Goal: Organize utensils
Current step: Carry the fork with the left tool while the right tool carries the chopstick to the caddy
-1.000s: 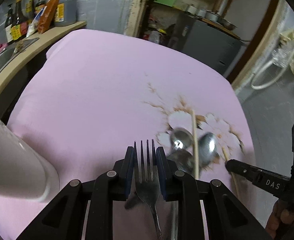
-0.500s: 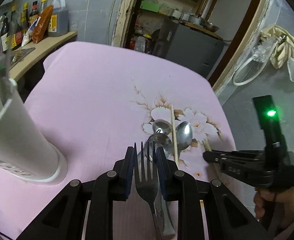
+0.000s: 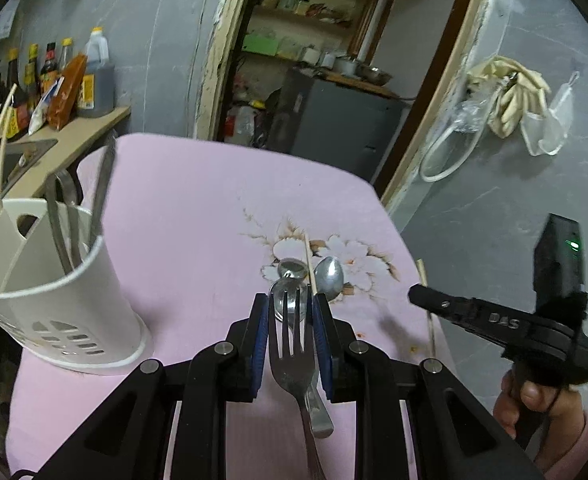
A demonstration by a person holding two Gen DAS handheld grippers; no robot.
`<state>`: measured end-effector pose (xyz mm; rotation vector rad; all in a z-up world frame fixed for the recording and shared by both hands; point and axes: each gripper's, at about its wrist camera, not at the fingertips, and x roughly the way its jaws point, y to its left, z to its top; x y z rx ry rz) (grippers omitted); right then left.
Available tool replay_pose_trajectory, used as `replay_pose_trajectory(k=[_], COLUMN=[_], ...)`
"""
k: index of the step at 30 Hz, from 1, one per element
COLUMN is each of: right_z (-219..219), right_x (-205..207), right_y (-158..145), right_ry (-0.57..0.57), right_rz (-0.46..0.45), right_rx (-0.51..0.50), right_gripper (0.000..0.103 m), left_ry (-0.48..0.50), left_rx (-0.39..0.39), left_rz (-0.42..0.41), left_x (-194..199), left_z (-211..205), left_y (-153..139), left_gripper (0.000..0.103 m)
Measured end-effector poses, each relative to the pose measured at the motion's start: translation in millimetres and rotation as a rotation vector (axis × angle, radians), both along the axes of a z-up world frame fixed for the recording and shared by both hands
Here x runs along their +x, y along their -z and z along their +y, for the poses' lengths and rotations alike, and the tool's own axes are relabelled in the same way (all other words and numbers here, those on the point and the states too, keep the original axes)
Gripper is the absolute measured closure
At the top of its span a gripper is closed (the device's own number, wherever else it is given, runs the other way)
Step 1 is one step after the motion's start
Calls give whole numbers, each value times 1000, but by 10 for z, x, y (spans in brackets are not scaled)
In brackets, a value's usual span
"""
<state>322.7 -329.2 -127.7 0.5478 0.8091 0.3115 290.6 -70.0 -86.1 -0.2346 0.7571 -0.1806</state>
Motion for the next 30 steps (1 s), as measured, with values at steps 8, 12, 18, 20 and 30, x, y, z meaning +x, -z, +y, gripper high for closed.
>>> replay_pose_trajectory(k=[8,12,18,20,30], right_z=[411,640,996,1101,1406], right_x=[-253,-339,-377,-372,-410], right_y=[-388,-607,-941,-1035,-1375], right_ry=[38,44,35,27,49], right_rz=[-116,-180,-271,-291,-372], right_rx=[14,12,-5,-7,7], right_gripper=[99,99,99,99,99], left_ry=[16,20,16,13,21], left_rx=[-9,-9,-13,5,-33], left_rz=[-71,-104,-139,-146,-131], left_x=[-163,-233,-301,-313,-327], left_z=[272,444,742,819,1156], left_y=[-246,-388,-579,-613,-683], left_gripper=[83,83,97,99,100])
